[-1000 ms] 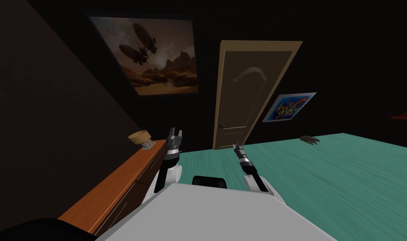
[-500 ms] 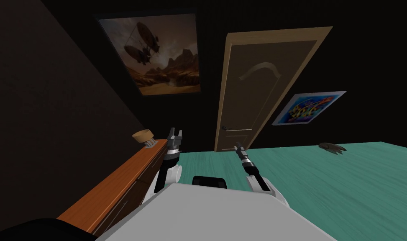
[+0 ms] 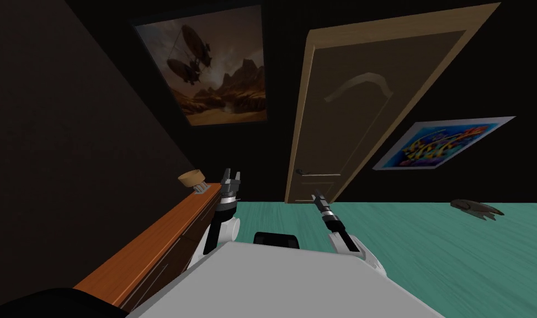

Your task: Pull the door open

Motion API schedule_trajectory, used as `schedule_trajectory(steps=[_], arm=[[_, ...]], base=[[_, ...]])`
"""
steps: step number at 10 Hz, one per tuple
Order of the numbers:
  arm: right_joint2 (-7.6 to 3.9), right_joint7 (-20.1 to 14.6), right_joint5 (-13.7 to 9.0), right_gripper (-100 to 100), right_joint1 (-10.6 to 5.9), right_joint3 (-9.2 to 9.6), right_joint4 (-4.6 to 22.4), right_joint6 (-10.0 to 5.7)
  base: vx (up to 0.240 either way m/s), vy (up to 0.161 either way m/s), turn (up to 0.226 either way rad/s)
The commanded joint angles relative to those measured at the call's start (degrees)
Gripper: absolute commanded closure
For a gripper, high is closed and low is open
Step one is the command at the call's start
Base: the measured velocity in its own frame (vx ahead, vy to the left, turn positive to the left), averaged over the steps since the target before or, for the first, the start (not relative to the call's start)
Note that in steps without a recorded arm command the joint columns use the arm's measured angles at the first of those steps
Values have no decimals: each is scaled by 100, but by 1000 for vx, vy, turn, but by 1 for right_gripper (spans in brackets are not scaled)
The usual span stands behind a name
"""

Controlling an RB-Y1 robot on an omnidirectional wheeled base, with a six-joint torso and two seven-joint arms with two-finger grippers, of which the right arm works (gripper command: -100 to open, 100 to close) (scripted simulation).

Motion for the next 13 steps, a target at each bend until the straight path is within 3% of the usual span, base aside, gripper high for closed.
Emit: schedule_trajectory(steps=[1, 13], arm=[[-84, -64, -31, -100, -97, -13, 254, -60], [-503, -361, -188, -100, -589, -81, 1593, -382]], base=[[98, -33, 100], [78, -34, 73]])
